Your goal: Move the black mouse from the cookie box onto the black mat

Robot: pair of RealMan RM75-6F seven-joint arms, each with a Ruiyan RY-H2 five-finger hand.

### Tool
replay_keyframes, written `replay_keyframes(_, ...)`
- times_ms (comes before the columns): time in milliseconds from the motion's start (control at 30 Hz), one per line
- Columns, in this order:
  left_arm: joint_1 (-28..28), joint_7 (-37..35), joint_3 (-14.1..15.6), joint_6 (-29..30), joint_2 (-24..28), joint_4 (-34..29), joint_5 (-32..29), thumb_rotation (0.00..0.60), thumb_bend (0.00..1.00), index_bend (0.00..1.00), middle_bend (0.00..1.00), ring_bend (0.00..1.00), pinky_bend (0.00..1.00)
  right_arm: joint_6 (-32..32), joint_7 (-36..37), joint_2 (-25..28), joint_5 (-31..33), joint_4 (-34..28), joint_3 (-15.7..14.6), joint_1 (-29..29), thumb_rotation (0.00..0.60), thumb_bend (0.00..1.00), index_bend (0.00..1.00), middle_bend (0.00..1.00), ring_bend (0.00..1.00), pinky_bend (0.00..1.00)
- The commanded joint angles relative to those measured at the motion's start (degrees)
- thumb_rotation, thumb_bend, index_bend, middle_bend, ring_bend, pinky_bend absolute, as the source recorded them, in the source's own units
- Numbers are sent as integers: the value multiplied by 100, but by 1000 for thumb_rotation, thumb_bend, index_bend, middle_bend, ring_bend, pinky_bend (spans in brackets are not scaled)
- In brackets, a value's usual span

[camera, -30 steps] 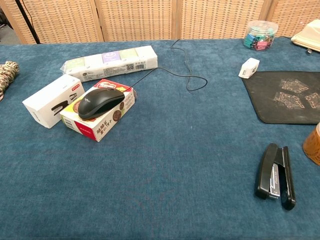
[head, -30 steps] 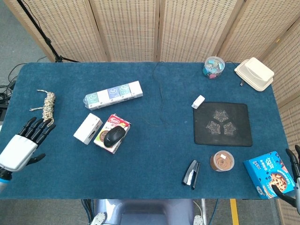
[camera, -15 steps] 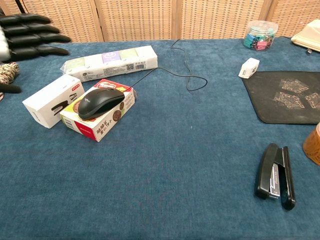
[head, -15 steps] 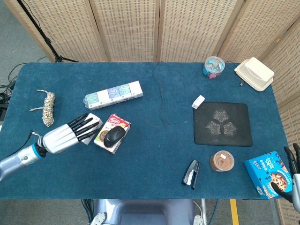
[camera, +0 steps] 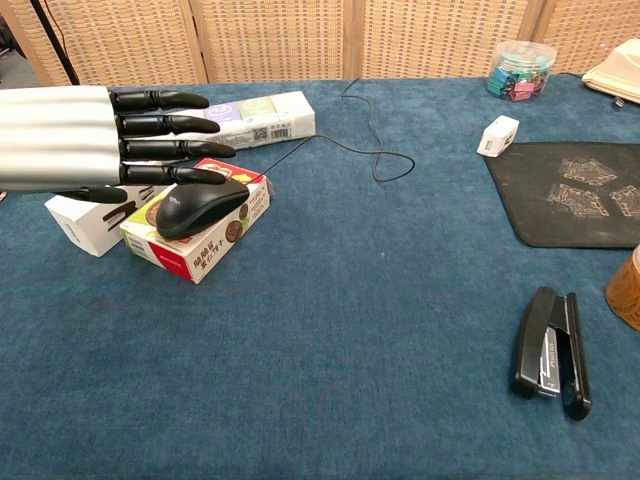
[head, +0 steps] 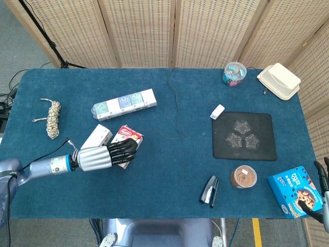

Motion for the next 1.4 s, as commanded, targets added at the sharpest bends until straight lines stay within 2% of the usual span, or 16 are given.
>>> replay_keyframes(33,-42,46,100,-54,-22,94,-60,600,183,0,0,0,0,9,46,25,0,-2,0,-5,600,0,0,0,0,0)
replay_keyframes(300,-183,222,361,-367,-337,353,-215,600,184,0,0,0,0,3,166,66,70,14,32,5,600,0,0,0,0,0)
replay_keyframes(900,-334,429,792,-514,-609,543,-453,600,237,0,0,0,21,37,314,107,37,23,25,-4,600,0,0,0,0,0)
replay_keyframes(967,-333,462,840,-499,-622,593,-462,600,245,37,7,0,84,28,352,116,22,25,14,-3,600,0,0,0,0,0)
replay_keyframes(1000,-332,470,862,-491,-628,612,-468,600,249,88,33,7,136,28,372,122,18,25,11,-4,600,0,0,0,0,0)
replay_keyframes(1133,-325,484,937,-369,-666,654,-500,600,252,317,225,132,271,41,402,128,-2,34,11,-3,600,0,0,0,0,0)
replay_keyframes(1200,-318,498,967,-369,-690,682,-521,600,255,380,280,181,302,38,405,128,-13,33,1,-6,600,0,0,0,0,0)
replay_keyframes(1400,-312,554,1092,-398,-728,736,-530,600,261,454,340,239,355,39,433,143,-31,29,-12,-10,600,0,0,0,0,0)
